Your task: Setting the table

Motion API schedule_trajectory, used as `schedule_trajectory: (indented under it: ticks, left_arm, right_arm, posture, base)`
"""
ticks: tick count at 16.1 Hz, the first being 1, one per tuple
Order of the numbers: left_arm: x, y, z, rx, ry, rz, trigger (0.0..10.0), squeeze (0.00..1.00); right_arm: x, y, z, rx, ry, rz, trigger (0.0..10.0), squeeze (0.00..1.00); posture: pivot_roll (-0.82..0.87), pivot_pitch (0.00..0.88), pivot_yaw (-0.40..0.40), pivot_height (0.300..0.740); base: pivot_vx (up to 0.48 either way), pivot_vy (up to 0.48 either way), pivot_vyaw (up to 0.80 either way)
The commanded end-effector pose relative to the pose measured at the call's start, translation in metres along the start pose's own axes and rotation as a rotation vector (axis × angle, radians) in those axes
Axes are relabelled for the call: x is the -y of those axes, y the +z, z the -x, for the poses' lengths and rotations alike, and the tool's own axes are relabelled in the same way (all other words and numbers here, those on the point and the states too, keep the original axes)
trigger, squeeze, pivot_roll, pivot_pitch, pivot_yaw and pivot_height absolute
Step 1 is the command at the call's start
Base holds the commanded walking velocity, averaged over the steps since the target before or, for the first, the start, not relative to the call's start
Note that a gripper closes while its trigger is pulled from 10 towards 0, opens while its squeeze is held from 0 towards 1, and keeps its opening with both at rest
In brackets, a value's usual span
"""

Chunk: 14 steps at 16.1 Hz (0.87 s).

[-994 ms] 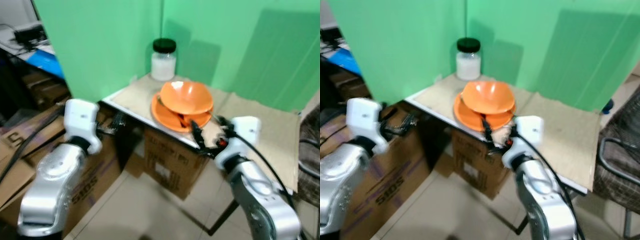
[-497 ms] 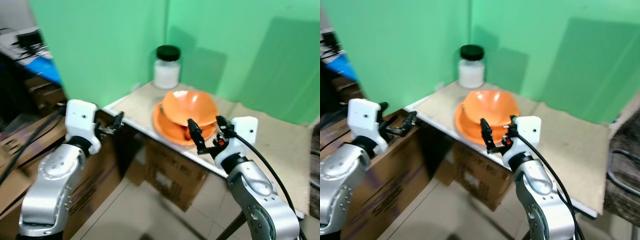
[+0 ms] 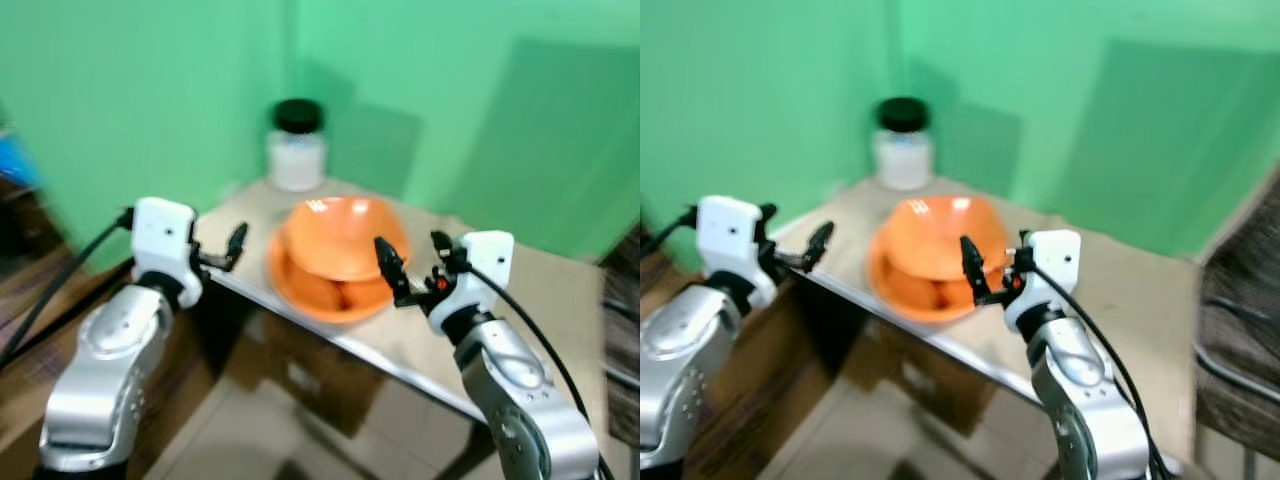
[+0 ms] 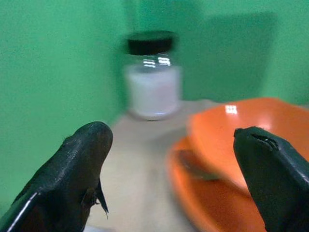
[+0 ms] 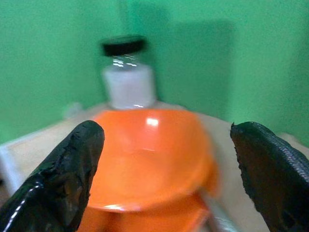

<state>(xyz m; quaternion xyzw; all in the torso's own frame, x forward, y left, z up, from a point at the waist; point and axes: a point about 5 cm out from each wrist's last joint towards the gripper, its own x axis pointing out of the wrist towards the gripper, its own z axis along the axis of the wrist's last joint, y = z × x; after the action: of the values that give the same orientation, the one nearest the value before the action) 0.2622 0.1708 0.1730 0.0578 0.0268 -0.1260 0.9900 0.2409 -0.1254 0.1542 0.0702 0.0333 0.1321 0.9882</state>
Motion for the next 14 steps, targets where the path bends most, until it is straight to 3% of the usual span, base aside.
schedule_trajectory:
  ticks: [1, 6, 9, 13, 14]
  left_arm:
    - [-0.001, 0.005, 0.001, 0.013, -0.006, -0.021, 10.0, 0.00]
    - [0.000, 0.001, 0.000, -0.010, -0.031, -0.049, 10.0, 0.00]
    - [-0.001, -0.002, -0.002, -0.026, -0.052, -0.064, 10.0, 0.00]
    - [-0.003, -0.006, -0.003, -0.057, -0.182, -0.127, 10.0, 0.00]
    - [-0.001, -0.010, -0.002, -0.086, -0.255, -0.150, 10.0, 0.00]
  right_arm:
    - [0.003, 0.002, 0.000, 0.012, -0.013, -0.002, 10.0, 1.00]
    - [0.007, 0.004, -0.002, 0.001, -0.041, -0.077, 10.0, 1.00]
    - [0.017, -0.002, -0.008, -0.125, -0.075, -0.124, 10.0, 1.00]
    - [0.026, -0.008, -0.027, -0.316, -0.042, -0.255, 10.0, 1.00]
    - [0.033, -0.012, -0.033, -0.407, -0.062, -0.278, 10.0, 0.50]
  posture:
    - [0.06, 0.000, -0.001, 0.740]
    - [0.06, 0.000, 0.005, 0.740]
    - [0.05, 0.000, 0.013, 0.740]
    - [0.04, 0.000, 0.013, 0.740]
    - [0.05, 0.000, 0.001, 0.740]
  base:
    - [0.311, 0.000, 0.00]
    - [0.122, 0.000, 0.00]
    - [0.000, 0.000, 0.00]
    - [0.000, 0.000, 0.00]
    - [0.000, 0.000, 0.00]
